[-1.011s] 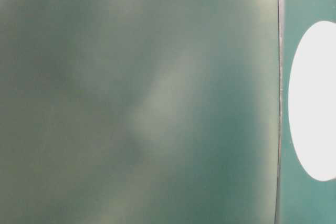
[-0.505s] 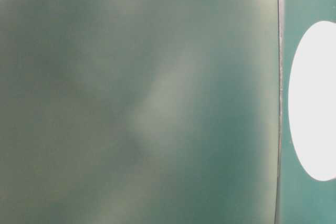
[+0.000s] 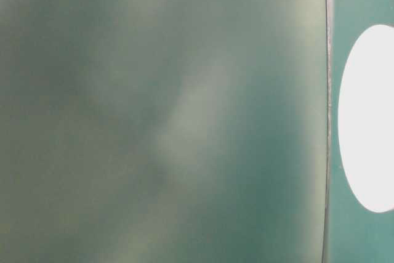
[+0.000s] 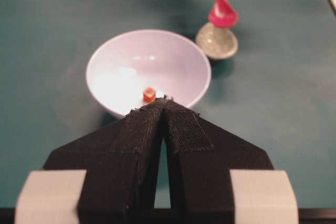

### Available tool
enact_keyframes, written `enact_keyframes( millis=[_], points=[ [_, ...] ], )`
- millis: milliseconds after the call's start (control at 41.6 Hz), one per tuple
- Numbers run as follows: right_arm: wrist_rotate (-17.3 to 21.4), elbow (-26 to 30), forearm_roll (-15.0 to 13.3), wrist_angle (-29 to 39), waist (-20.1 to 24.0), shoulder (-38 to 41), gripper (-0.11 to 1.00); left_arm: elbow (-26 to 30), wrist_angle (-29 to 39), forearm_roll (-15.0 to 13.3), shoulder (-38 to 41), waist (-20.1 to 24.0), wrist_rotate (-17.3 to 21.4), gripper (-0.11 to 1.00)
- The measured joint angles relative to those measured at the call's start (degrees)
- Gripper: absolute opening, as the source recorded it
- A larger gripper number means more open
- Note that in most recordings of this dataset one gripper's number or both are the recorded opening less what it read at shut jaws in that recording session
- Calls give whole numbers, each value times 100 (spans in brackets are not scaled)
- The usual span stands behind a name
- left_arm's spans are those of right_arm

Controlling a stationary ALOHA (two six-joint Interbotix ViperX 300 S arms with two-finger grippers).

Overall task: Grip the spoon and scoop the red block from the bowl with right arm.
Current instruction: 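Lift the spoon and carry it up over the white bowl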

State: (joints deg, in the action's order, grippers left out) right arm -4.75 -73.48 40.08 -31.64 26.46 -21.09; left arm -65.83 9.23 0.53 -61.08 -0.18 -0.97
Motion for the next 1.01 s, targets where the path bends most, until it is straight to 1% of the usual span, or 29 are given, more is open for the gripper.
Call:
enact_keyframes(
  millis=[217, 409, 505, 602, 698, 914, 1011],
  points=[
    [-229, 369, 0, 817, -800, -413, 24, 0, 9, 0, 0, 9, -9, 3],
    [-299, 967, -26, 1995, -1846, -510, 24, 0, 26, 0, 0, 9, -9, 3],
    [-316, 1318, -149, 2602, -2329, -519, 24, -9, 70, 0, 0, 0, -9, 3],
    [-308, 1688, -396, 3120, -2619, -510, 24, 0, 97, 0, 0, 0, -9, 3],
    [-316, 2030, -729, 3612, -2865, -519, 24, 0, 123, 0, 0, 9, 0, 3],
    [-290, 2804, -1679, 5115, -3428, -510, 23, 0, 598, 0, -18, 0, 0, 3],
    [-290, 3138, -2013, 5713, -3577, -510, 23, -9, 721, 0, -62, 0, 0, 3]
  ],
)
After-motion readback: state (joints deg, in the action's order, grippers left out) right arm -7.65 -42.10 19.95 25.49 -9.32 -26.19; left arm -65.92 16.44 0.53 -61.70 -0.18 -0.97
